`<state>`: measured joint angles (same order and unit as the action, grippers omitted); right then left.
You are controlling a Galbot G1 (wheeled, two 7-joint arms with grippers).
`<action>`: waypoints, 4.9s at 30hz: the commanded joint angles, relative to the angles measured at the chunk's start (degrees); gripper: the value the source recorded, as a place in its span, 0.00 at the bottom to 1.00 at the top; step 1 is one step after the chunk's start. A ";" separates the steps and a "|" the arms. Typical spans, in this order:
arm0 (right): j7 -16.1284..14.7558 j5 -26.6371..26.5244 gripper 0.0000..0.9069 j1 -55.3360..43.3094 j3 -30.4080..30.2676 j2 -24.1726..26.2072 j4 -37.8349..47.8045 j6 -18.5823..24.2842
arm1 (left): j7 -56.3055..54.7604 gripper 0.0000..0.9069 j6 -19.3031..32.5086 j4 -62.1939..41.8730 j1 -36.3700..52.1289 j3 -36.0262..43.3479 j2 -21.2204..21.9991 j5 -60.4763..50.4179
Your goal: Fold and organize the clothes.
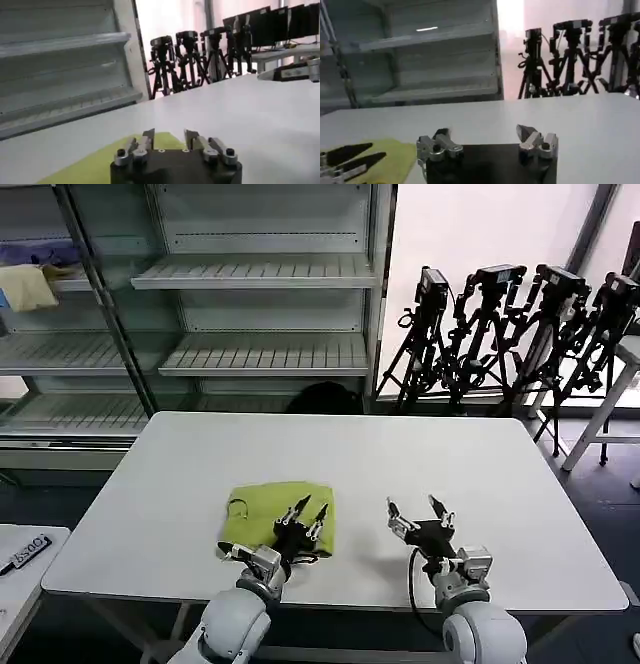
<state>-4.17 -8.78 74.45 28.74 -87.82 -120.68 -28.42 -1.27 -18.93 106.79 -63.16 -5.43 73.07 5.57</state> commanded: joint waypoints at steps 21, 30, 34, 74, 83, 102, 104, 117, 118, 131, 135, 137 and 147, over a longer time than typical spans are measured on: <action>7.34 -10.04 1.00 0.24 -17.67 2.09 4.92 -4.96 | 1.47 1.00 4.78 5.29 -6.95 -29.22 -8.09 13.88; 10.49 -10.77 0.88 1.13 -18.61 1.79 5.50 -4.95 | 2.02 1.00 6.65 5.31 -9.74 -30.27 -7.77 14.29; 11.33 -10.77 0.48 1.16 -18.67 1.97 5.35 -4.96 | 2.01 1.00 6.65 5.53 -9.73 -30.01 -7.49 14.27; 10.04 -12.50 0.00 13.61 -8.41 1.89 -1.26 -4.62 | 2.43 1.00 8.66 4.71 -10.97 -29.11 -6.05 13.88; 9.84 -11.26 0.00 17.37 -9.08 2.38 -3.80 -3.34 | 2.72 1.00 8.68 4.74 -11.35 -29.15 -6.10 13.61; 12.24 -3.65 1.00 13.54 0.21 4.17 -8.95 -3.02 | -0.15 1.00 4.87 7.46 -11.10 -28.82 -5.64 20.33; 11.77 -4.04 1.00 12.04 3.35 5.05 -8.13 -3.66 | -0.57 1.00 4.18 7.23 -10.98 -29.16 -6.13 21.67; 11.49 -5.09 1.00 10.95 4.35 6.02 -8.85 -4.79 | 0.19 1.00 6.43 5.58 -11.36 -28.58 -5.38 21.11; 11.09 -5.07 1.00 11.04 4.14 5.91 -9.44 -4.77 | 0.16 1.00 6.35 5.71 -11.45 -28.50 -5.33 20.99; 11.27 -3.23 1.00 12.46 3.84 5.61 -14.04 -4.85 | 0.05 1.00 5.63 7.22 -12.14 -28.46 -5.58 21.12; 10.26 -1.45 1.00 11.76 4.14 5.43 -13.67 -4.74 | 0.11 1.00 6.12 7.25 -12.20 -28.57 -5.61 21.69; 9.68 -0.92 1.00 11.33 4.26 5.44 -13.52 -4.72 | 0.16 1.00 6.63 7.30 -12.20 -28.67 -5.69 21.89; 8.54 1.46 1.00 10.23 4.17 5.27 -10.88 -2.61 | 0.11 1.00 8.76 7.09 -12.58 -29.06 -5.97 21.97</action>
<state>5.58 -9.92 85.23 32.57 -82.71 -132.90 -32.95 -1.11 -11.37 114.02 -75.49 -34.50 67.14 27.36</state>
